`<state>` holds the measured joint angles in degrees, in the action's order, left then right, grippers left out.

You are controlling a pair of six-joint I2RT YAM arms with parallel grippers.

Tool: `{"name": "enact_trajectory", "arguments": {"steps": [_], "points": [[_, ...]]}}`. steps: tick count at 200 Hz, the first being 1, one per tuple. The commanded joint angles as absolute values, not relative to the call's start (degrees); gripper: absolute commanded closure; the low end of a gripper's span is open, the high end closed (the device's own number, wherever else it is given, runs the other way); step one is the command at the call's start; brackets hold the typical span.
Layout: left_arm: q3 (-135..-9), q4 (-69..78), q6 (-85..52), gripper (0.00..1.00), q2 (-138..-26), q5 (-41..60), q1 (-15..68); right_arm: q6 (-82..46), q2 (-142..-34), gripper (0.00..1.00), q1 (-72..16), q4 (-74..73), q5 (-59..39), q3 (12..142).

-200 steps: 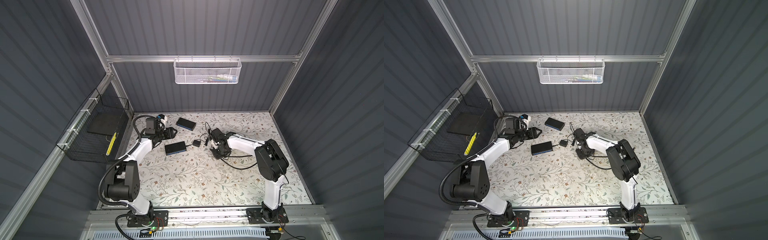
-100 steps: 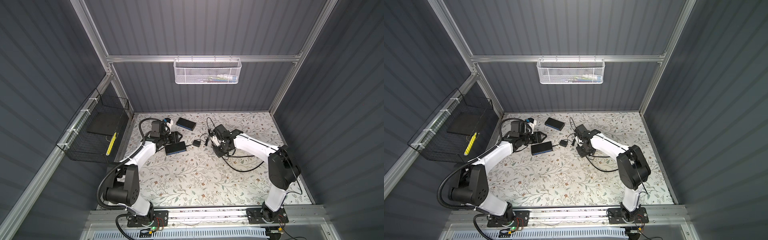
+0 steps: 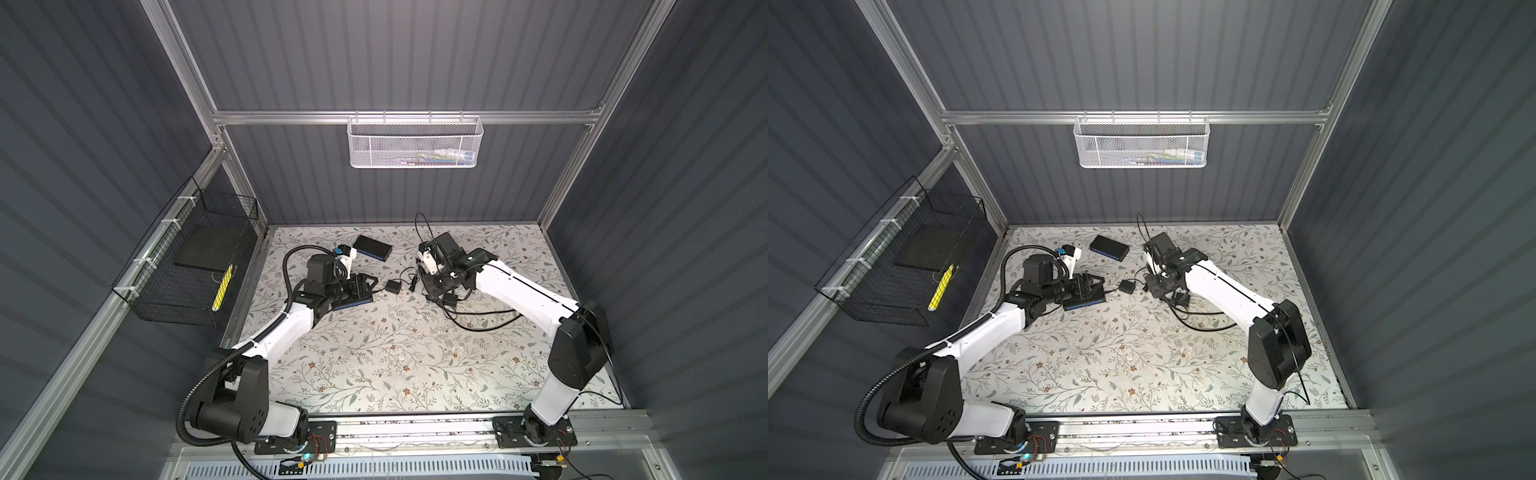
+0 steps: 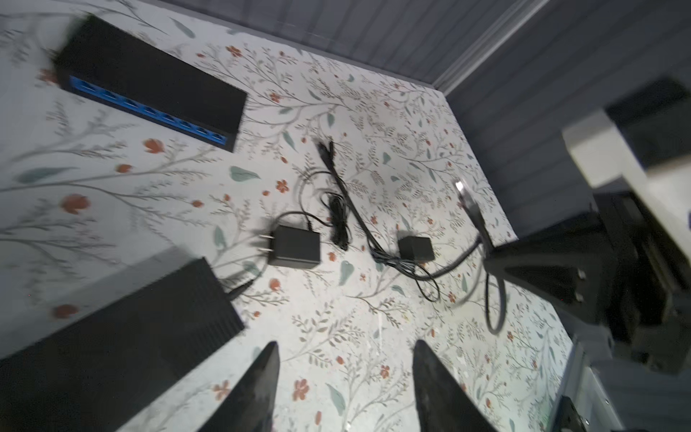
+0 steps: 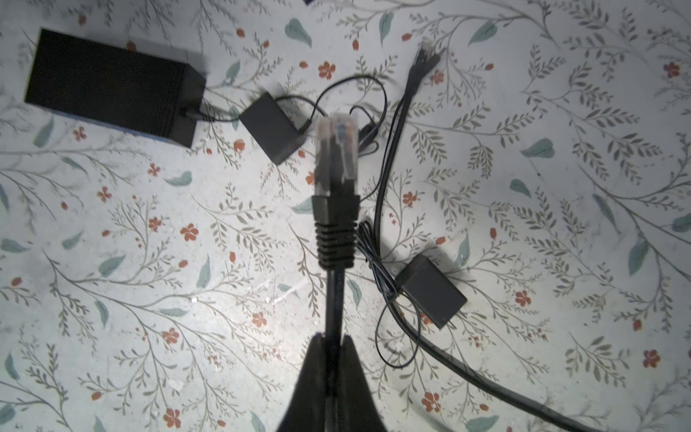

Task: Insert the plug into the switch port
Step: 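Lift the ethernet plug with the right gripper while the left gripper moves toward it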

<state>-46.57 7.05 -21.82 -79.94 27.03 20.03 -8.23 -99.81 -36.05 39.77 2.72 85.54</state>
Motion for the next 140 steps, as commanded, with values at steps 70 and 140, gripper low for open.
{"name": "enact_trajectory", "arguments": {"steps": [70,140], "points": [[-41.83,40.09,-35.54,0.43,-90.50,24.72,32.31,-23.42,-100.92,0.94,-37.73,30.48,3.49,85.69],[-44.95,41.22,-35.24,0.42,-95.18,25.63,36.55,-27.67,-100.59,0.94,-37.81,27.77,2.86,84.43]]}}
